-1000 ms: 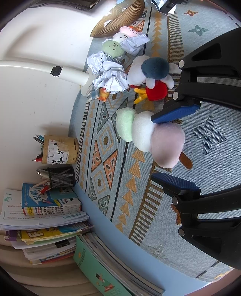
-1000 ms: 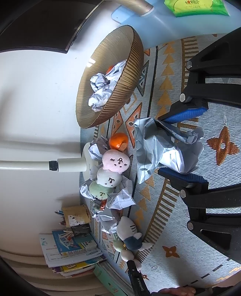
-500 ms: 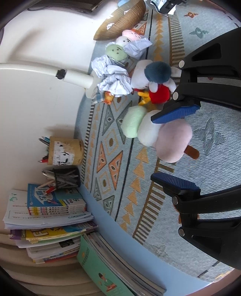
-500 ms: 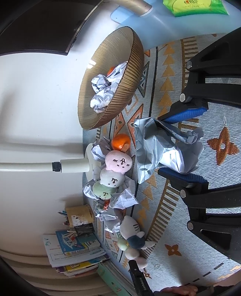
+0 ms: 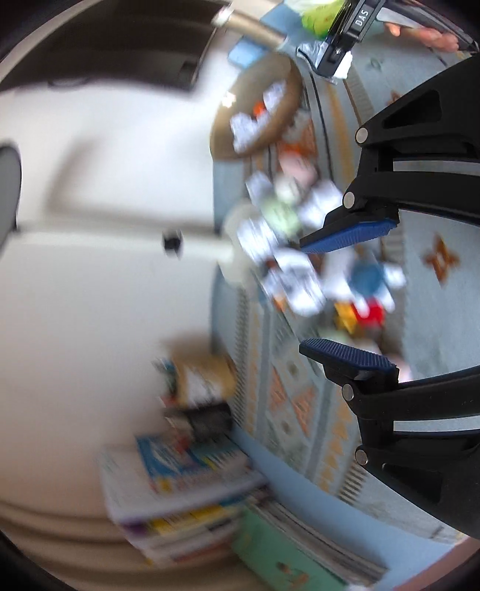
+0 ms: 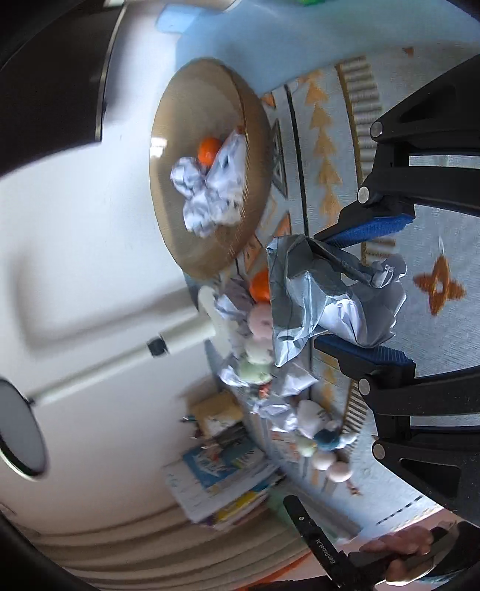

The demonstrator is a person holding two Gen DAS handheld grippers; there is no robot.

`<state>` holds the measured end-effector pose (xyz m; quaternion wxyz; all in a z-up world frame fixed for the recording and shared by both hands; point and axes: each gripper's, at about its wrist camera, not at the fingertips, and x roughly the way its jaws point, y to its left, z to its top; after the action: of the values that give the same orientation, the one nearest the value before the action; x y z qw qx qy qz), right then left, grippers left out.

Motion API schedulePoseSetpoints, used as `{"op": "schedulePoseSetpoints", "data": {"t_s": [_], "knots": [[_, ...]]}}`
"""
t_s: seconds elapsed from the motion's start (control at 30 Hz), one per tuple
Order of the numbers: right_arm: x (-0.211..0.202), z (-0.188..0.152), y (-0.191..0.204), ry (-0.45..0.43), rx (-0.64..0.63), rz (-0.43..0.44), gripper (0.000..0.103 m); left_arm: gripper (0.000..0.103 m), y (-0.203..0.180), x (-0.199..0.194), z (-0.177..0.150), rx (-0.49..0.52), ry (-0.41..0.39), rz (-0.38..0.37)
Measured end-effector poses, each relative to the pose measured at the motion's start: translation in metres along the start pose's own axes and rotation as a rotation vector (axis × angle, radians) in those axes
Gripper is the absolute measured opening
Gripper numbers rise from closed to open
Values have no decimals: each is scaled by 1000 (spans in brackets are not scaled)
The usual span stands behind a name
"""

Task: Organize objects
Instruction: 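Carry the grey paper into the amber bowl and open the right gripper while the left holds the plush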

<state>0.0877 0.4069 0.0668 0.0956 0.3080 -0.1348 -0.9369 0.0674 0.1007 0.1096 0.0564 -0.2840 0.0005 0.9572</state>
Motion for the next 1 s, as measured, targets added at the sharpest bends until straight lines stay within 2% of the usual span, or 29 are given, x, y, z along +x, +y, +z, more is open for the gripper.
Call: {"op": "schedulePoseSetpoints", "data": {"t_s": [0.13,0.23,0.33,0.47,0.5,0.53,0.57,0.63,0.77,0.9,0.97,1.0], "knots": [[-32,30,-26,-76,32,-61,46,46,-51,11,29,35,-14,-124],[-41,57,-43,-108,49,-125,46,46,-93,24,46,81,-24,-185],[-36,81,-59,-117,87,-178,46,46,-137,54,61,108,-2,-247],[-15,108,-78,-81,167,-280,48,48,-179,93,71,109,47,-295],[-9,114,-83,-75,177,-284,55,54,-185,99,73,113,50,-304],[0,122,-87,-65,167,-274,63,72,-190,105,74,113,62,-318],[8,127,-90,-41,153,-283,78,80,-192,108,74,109,68,-324],[10,131,-95,-34,149,-317,80,80,-183,103,73,84,58,-324],[-8,117,-94,-47,175,-265,80,80,-144,80,63,48,24,-304],[-15,90,-67,-12,174,-164,80,82,-81,45,42,3,-1,-205],[-16,75,-45,6,158,-101,83,90,-46,26,30,-21,-16,-129],[-14,68,-32,17,143,-74,89,94,-29,19,23,-31,-20,-91]]}}
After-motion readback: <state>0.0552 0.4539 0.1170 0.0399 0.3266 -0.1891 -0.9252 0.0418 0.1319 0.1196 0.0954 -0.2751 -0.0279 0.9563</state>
